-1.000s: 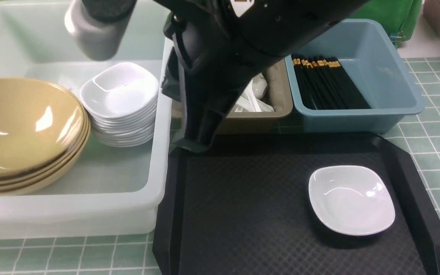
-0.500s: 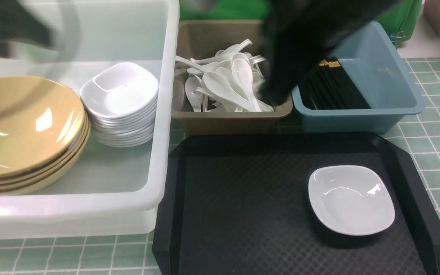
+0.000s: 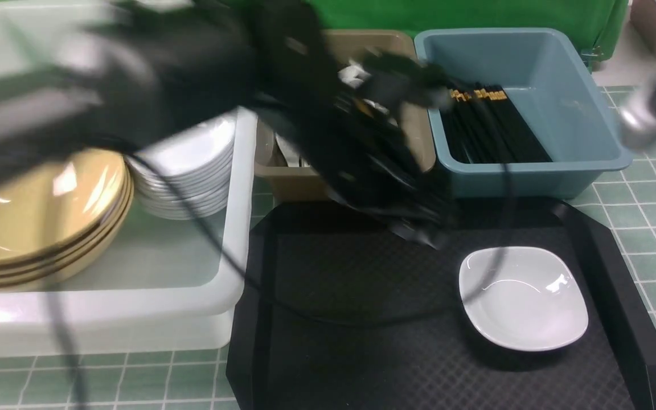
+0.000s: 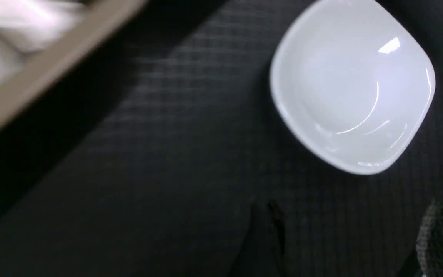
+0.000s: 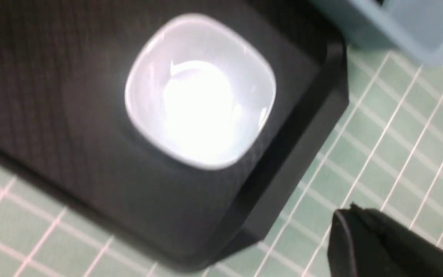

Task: On blue table put chopsticks spoon bowls plates into blue grey white boxes.
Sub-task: 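Grasp the small white bowl on the black tray by its rim with the left gripper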

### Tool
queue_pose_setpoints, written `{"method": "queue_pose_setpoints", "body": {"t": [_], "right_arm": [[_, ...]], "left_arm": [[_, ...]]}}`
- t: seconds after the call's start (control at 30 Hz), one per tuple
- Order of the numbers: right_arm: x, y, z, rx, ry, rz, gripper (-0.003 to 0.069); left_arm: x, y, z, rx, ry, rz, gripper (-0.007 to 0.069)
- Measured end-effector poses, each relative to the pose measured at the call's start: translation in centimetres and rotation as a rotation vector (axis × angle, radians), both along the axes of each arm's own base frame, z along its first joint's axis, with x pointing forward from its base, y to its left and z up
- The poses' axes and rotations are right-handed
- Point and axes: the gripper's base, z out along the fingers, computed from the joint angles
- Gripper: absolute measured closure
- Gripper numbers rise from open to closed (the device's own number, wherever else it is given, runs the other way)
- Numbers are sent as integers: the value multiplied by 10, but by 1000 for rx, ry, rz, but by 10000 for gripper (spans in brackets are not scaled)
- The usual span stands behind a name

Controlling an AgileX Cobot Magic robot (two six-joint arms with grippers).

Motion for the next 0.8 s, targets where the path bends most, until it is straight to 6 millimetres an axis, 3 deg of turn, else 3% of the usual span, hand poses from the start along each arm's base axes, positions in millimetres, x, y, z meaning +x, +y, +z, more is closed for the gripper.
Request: {"method": "queue_pose_setpoints", "body": {"t": [0.17, 0.43, 0.57, 0.73, 0.8], "right_arm": [[-28, -13, -8, 86, -19, 9, 622], [-46, -22, -3, 143, -67, 22, 622], [-46, -22, -3, 139, -75, 41, 622], [-45, -21, -3, 141, -84, 48, 622], [-45, -21, -3, 143, -88, 50, 622]], "left_arm": [[18, -41, -32, 38, 8, -13, 171], [51, -69, -71, 87, 37, 34, 171], [53, -82, -94, 109, 84, 24, 171], [47, -95, -101, 126, 86, -11, 190], [42, -100, -103, 163, 56, -37, 264]]}}
